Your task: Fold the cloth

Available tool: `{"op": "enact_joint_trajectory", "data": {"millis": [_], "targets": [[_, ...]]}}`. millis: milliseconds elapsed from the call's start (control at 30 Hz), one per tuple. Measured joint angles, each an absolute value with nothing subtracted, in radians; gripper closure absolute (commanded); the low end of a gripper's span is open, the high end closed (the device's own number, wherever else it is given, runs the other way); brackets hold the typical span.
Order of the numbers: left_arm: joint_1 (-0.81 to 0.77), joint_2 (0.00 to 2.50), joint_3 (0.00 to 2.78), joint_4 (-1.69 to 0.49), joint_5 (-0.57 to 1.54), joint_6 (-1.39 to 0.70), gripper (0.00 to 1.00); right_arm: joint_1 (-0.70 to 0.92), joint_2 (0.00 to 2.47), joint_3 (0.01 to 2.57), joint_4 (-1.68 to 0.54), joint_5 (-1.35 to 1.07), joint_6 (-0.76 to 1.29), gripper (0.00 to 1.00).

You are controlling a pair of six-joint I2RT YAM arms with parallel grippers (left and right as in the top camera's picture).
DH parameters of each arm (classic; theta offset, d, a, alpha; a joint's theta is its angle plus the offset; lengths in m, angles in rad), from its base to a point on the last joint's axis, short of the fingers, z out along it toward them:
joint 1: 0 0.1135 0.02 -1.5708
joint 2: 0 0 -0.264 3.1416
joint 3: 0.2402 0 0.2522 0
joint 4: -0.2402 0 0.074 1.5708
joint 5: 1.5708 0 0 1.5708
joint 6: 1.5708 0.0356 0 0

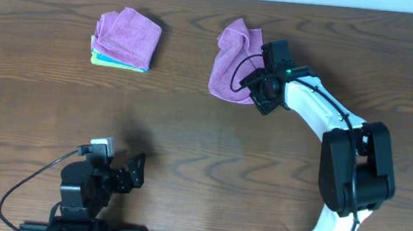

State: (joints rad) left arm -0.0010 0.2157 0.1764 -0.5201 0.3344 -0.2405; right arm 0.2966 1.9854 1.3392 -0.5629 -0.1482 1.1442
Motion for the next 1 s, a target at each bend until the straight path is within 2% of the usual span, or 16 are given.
{"op": "enact_joint_trajectory", "data": {"millis": [400,867,933,1000], "targets": [[-0.001,0.216,0.176,-0.52,0.334,-0.244,0.05,0.297,1.996,1.339,-0.558,-0.138,1.149,0.39],[-0.001,0.216,0.176,-0.52,0.334,-0.244,0.05,0.297,2.01,1.339,-0.559,-0.13,1.152,0.41],[-0.001,0.216,0.176,-0.52,0.334,-0.244,0.05,0.297,2.024,1.339,-0.559,-0.131,1.152,0.47],[-0.001,0.216,0.176,-0.52,0.334,-0.244,0.05,0.297,2.035,1.339,-0.559,-0.131,1.159,0.57]]}}
